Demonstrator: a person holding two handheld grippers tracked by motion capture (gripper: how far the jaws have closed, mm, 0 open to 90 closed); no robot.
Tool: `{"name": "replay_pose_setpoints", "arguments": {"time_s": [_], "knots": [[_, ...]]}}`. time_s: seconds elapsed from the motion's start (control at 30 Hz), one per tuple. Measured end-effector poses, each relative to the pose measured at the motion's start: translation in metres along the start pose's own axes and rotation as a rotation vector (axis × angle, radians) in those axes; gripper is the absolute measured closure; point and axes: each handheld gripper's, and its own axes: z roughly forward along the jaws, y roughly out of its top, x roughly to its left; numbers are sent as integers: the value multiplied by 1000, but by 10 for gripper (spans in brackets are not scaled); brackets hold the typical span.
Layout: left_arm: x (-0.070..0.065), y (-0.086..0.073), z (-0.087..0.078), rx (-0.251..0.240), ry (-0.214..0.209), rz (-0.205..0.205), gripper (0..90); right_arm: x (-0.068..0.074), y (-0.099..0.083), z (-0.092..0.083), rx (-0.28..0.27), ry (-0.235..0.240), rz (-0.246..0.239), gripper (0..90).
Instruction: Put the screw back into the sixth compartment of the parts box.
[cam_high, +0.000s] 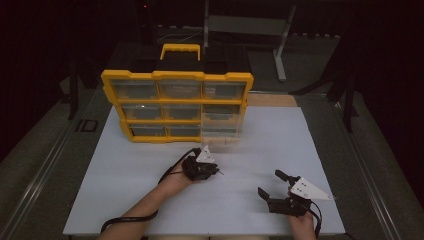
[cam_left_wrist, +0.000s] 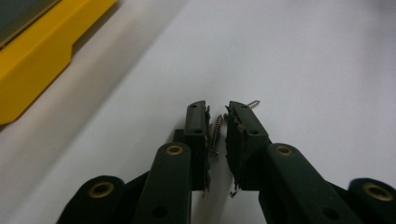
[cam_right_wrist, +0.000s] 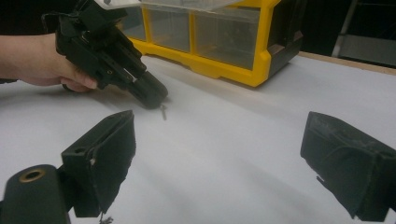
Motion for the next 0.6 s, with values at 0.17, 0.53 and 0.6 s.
{"name": "replay_pose_setpoints", "arguments": {"time_s": [0.17, 0.53, 0.6], "knots": [[0, 1, 0, 11, -21, 1, 874, 0, 0, 0, 1, 1, -1, 106], [-5, 0, -5, 7, 19, 32, 884, 0, 0, 0, -1, -1, 1, 106], [-7, 0, -9, -3, 19, 28, 885, 0, 0, 0, -2, 0, 1, 106]]}}
